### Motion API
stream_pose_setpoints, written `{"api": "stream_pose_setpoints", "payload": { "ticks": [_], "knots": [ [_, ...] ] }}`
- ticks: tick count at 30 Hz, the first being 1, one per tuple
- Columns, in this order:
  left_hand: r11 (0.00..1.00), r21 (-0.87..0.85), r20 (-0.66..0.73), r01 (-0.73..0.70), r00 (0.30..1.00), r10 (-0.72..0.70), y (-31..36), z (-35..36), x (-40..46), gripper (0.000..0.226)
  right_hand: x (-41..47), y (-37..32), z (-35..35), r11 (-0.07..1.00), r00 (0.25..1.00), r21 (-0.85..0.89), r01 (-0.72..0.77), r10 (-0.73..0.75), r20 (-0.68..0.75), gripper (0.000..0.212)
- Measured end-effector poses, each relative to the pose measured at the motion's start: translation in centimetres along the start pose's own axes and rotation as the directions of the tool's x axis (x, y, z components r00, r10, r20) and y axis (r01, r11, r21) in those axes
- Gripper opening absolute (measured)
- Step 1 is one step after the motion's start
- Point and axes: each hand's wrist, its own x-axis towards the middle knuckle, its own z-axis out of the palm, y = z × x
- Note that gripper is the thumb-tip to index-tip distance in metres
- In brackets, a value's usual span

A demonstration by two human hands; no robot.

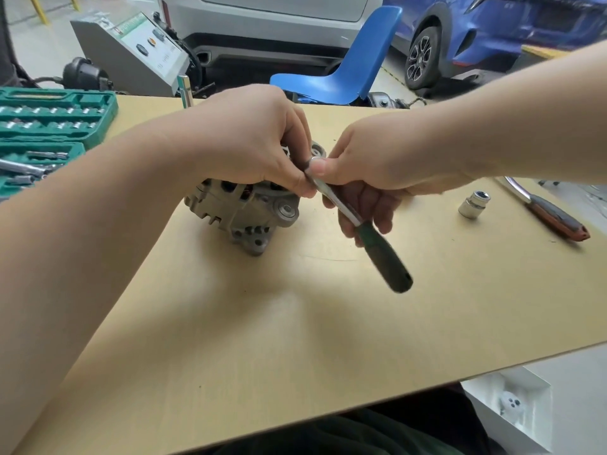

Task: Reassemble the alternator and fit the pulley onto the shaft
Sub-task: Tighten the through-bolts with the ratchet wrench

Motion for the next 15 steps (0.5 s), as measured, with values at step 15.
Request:
{"api": "stream_pose_setpoints", "payload": {
  "ticks": [15],
  "knots": [
    [1.000,0.007,-0.027,0.014,1.000,-0.014,0.1,0.3,0.2,0.015,-0.9,-0.9,0.4,0.999,0.998,-0.032,-0.010,0.008,-0.060,0.048]
  ]
}}
